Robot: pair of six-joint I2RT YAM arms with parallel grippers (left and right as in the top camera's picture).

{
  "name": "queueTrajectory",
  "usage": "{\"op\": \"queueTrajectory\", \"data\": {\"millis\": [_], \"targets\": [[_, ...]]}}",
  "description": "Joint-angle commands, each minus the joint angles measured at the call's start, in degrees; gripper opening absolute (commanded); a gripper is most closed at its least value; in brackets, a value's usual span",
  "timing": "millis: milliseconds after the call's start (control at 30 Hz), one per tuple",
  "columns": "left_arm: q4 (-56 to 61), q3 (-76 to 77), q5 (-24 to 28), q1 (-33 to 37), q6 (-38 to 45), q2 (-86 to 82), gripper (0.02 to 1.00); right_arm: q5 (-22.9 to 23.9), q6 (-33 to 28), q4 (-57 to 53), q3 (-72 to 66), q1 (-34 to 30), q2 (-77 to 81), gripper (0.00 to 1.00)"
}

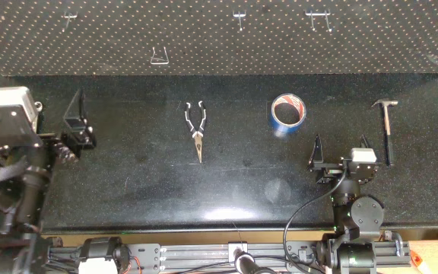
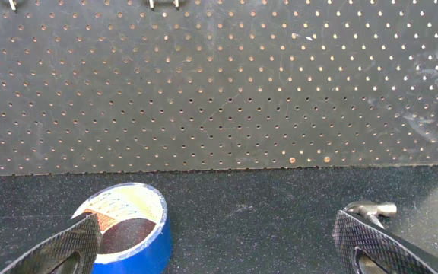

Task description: Place Tools Onto Pegboard

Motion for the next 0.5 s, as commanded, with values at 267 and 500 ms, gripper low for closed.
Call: {"op": "queueTrajectory", "data": {"millis": [267,500], "targets": [[-20.3,11.5,-3.6,19.4,12.8,9.3,0.993,-0.3,-0.8,-0.3,-0.2,-0.3,-0.6,0.998],[-24.2,11.5,3.8,32.7,21.0,12.9,0.993,-0.3,-0.8,-0.3,-0.2,-0.3,-0.6,1.0]]}}
